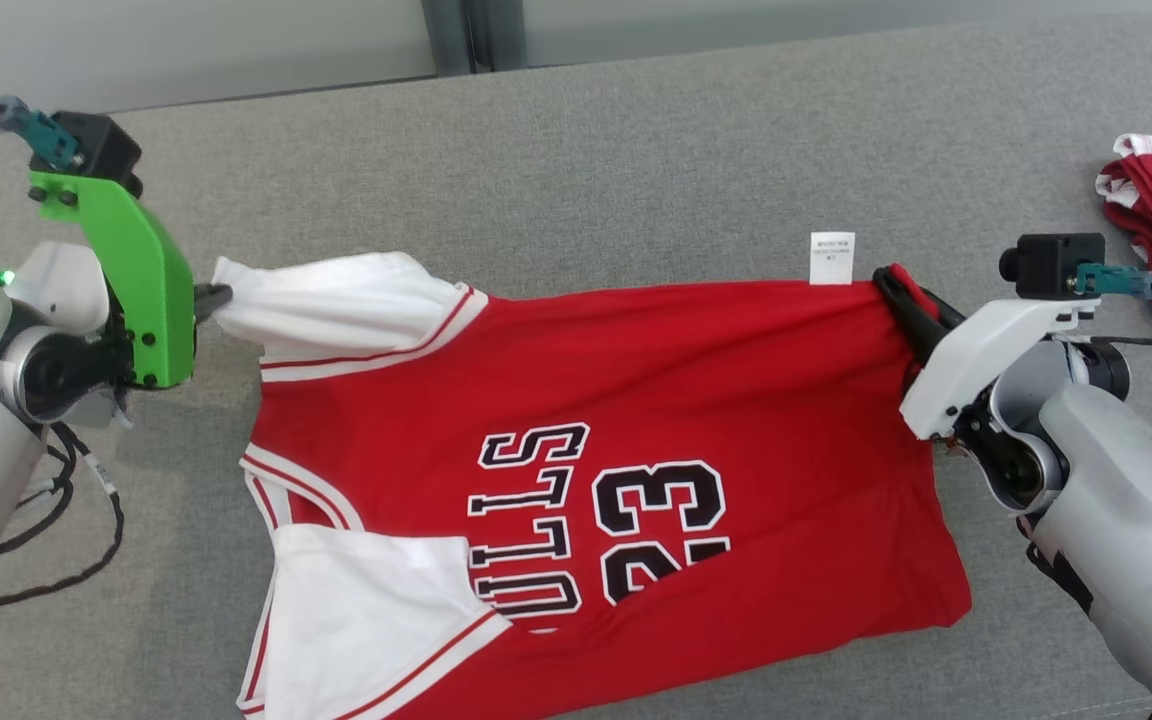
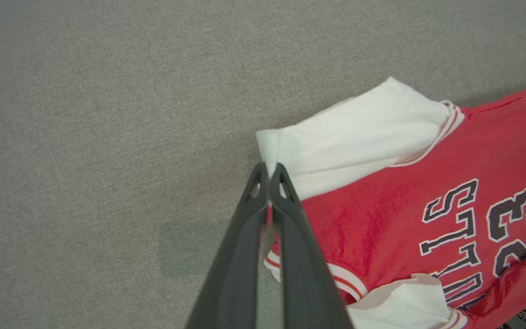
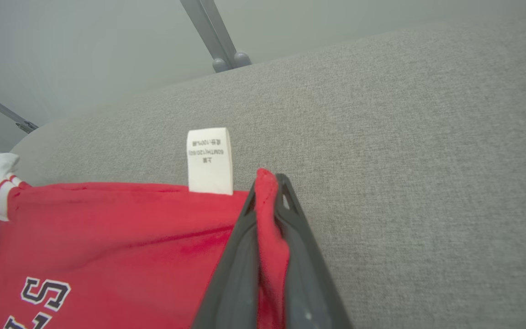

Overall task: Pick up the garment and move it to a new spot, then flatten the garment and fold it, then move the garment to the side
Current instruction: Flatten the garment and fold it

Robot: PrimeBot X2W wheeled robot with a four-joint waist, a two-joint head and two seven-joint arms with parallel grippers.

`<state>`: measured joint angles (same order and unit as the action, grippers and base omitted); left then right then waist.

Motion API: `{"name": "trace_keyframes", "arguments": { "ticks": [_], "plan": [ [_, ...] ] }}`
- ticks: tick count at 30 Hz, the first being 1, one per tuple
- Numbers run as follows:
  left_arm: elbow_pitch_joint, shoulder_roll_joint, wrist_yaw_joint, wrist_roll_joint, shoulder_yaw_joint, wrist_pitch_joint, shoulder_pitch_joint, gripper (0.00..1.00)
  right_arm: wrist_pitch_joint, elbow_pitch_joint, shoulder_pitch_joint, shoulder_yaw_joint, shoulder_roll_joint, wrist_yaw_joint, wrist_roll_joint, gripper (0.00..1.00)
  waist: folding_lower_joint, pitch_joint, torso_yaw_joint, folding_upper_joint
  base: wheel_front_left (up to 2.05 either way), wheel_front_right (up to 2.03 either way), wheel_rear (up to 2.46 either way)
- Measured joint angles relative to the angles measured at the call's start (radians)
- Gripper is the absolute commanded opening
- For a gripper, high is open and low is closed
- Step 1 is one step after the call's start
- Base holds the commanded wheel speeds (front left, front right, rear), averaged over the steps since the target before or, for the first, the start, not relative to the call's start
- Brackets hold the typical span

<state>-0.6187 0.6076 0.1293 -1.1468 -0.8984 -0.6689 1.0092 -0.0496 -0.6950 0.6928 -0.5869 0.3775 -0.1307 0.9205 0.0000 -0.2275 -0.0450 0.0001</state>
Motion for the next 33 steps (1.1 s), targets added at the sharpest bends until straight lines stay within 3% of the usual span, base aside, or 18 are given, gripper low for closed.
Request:
{"name": "trace_keyframes", "arguments": {
  "ticks": [11,21,33],
  "plan": [
    [0.173,0.084,0.0,-0.142,-0.057,-0.196,-0.095,0.0,0.031,-0.005,-0.028,-0.1,0.083,0.0,0.044,0.0,0.0,0.094,0.04,0.0,0.0,0.0,0.0],
    [0.283,0.129,-0.027,-0.174,-0.08,-0.264,-0.157,0.0,0.061,0.01,-0.01,-0.235,0.17,0.0,0.033,0.0,0.0,0.104,0.071,0.0,0.0,0.0,0.0],
    [0.374,0.162,-0.062,-0.208,-0.104,-0.326,-0.201,0.0,0.287,0.09,0.01,-0.358,0.234,0.0,0.187,0.0,0.0,0.098,0.081,0.0,0.0,0.0,0.0]
  ]
}}
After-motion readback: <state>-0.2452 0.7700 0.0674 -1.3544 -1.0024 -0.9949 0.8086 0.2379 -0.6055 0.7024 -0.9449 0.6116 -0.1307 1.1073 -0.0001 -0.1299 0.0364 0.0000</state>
